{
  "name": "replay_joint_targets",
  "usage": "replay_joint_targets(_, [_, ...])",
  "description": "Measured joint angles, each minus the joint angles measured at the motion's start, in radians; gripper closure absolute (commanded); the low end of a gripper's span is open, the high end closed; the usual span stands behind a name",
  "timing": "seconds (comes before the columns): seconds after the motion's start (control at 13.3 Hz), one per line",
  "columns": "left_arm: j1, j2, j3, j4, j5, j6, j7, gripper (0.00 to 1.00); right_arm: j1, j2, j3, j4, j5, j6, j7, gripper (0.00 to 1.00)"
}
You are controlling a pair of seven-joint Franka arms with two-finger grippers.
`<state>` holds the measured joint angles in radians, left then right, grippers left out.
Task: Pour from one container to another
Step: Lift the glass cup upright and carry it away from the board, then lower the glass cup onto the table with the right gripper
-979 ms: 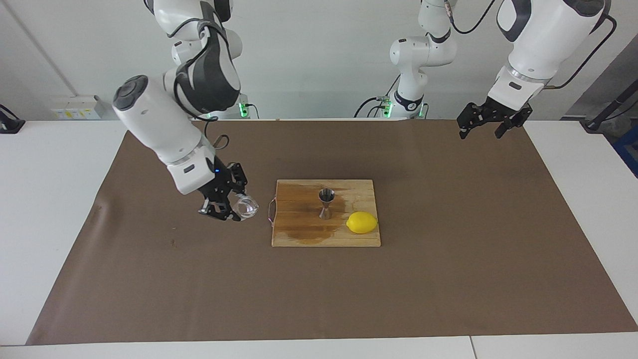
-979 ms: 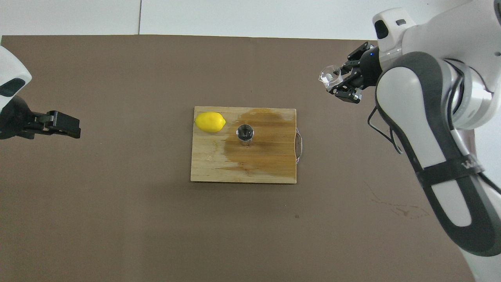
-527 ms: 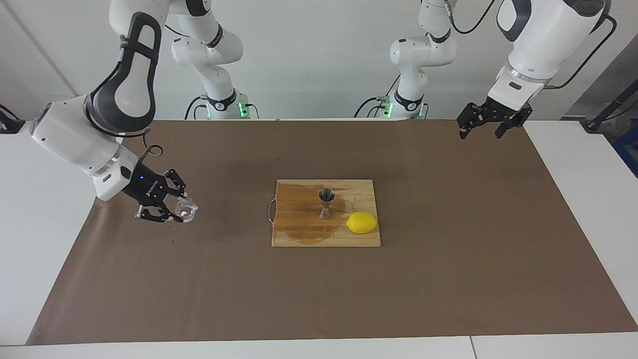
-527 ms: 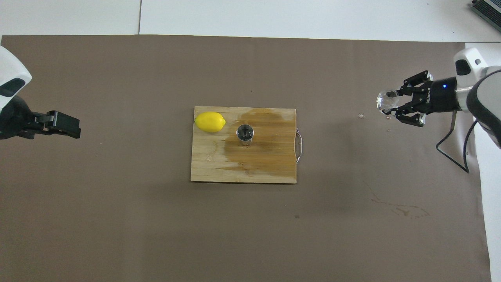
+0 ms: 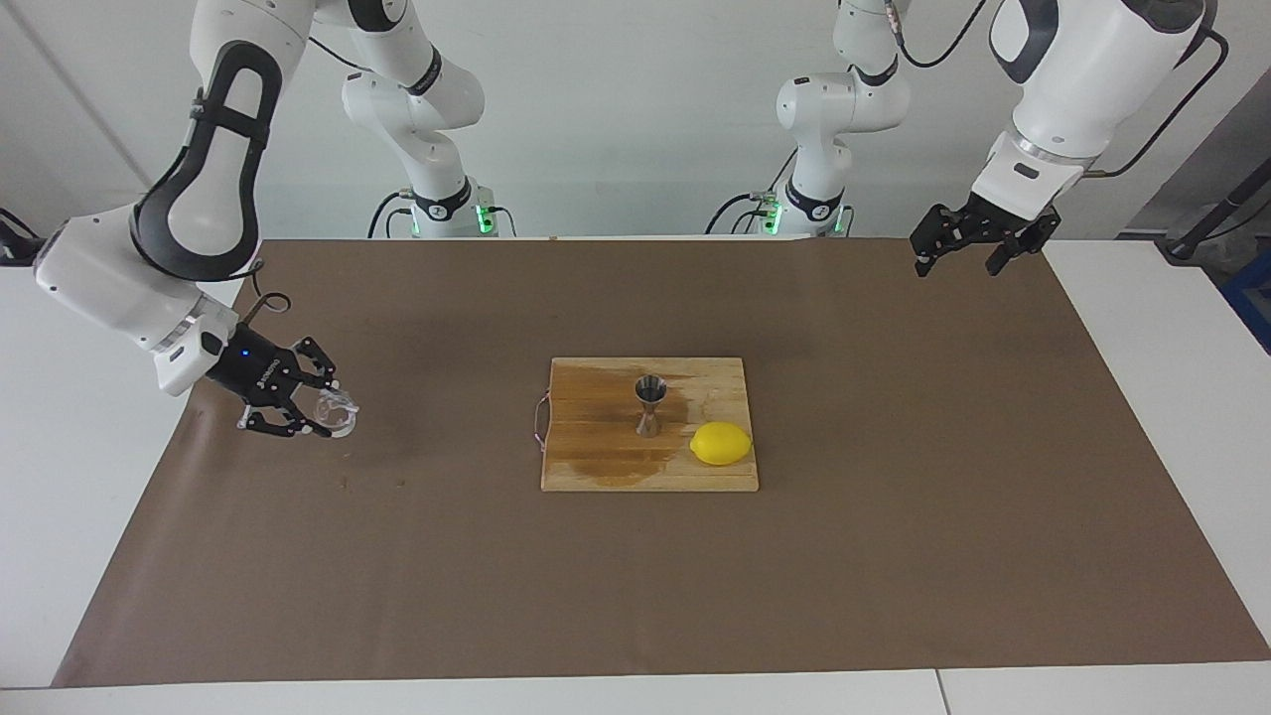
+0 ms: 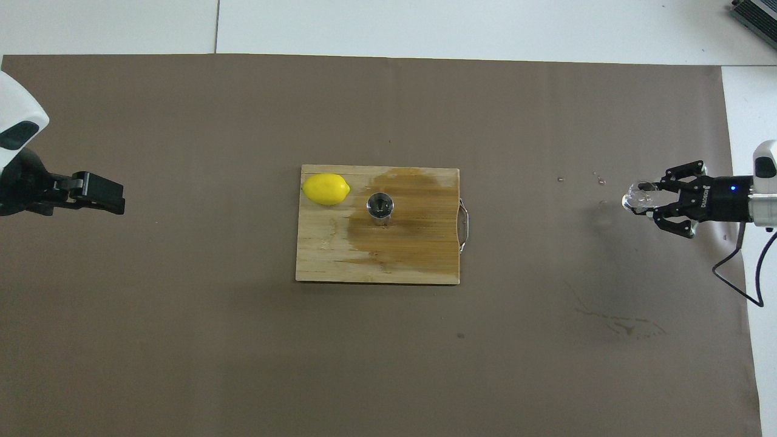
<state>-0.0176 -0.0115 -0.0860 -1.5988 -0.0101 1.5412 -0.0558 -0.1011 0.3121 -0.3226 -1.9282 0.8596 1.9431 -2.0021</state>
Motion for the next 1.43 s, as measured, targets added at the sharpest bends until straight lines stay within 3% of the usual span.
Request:
replay_joint_targets(0.3, [0.000,0.000,0.000,0.000,0.000,0.000,0.000,0.00,-0.049,0.102,0.013,-0.002,0.131,-0.006,-0.094,1.00])
replay_joint_targets(0.53, [0.000,0.000,0.000,0.000,0.000,0.000,0.000,0.00,-0.049,0.121,0.027,0.001,0.185,-0.016,-0.110,1.00])
replay_joint_targets(0.83, [0.000,0.000,0.000,0.000,0.000,0.000,0.000,0.00,-0.049,0.121,0.037,0.010,0.181,-0.027,-0.176,1.00])
replay_joint_targets(1.43, [0.000,0.000,0.000,0.000,0.000,0.000,0.000,0.00,-0.054,0.121,0.045,0.024,0.053,-0.079,-0.293,1.00])
